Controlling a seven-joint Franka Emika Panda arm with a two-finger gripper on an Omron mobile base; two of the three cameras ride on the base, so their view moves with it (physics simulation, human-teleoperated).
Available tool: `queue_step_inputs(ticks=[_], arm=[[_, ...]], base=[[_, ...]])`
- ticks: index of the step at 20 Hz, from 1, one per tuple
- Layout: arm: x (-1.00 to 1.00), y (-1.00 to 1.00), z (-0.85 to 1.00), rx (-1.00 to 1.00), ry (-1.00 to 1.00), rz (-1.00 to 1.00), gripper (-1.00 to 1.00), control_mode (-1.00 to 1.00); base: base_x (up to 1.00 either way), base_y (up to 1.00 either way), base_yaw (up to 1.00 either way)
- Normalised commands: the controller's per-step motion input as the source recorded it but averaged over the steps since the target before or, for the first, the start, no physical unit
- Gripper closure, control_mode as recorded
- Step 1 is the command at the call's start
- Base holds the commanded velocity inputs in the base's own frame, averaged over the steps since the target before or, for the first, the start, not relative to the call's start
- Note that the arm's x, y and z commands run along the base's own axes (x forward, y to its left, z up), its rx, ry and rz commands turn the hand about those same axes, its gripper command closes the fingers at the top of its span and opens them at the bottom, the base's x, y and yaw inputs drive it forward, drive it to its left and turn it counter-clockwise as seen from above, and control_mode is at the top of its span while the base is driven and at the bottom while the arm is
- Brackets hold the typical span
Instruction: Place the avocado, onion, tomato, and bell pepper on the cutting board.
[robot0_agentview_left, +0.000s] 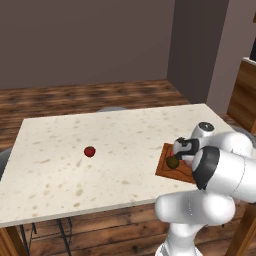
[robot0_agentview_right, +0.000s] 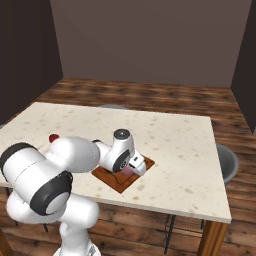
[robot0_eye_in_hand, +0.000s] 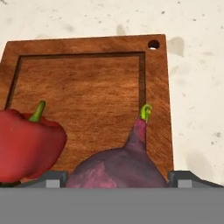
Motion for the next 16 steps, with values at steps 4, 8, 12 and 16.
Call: queue_step_inputs(ticks=[4, 8, 12, 16], arm=[[0.08, 0.0, -0.19, 0.0, 0.05, 0.0, -1.0, -1.0], [0.02, 0.0, 0.0, 0.0, 0.0, 0.0, -1.0, -1.0], [0.1, 0.0, 0.0, 0.0, 0.0, 0.0, -1.0, -1.0], [0.04, 0.0, 0.01, 0.0, 0.0, 0.0, -1.0, -1.0]], base=[[0.0, 0.0, 0.0], [0.0, 0.0, 0.0], [0.0, 0.0, 0.0], [0.0, 0.0, 0.0]])
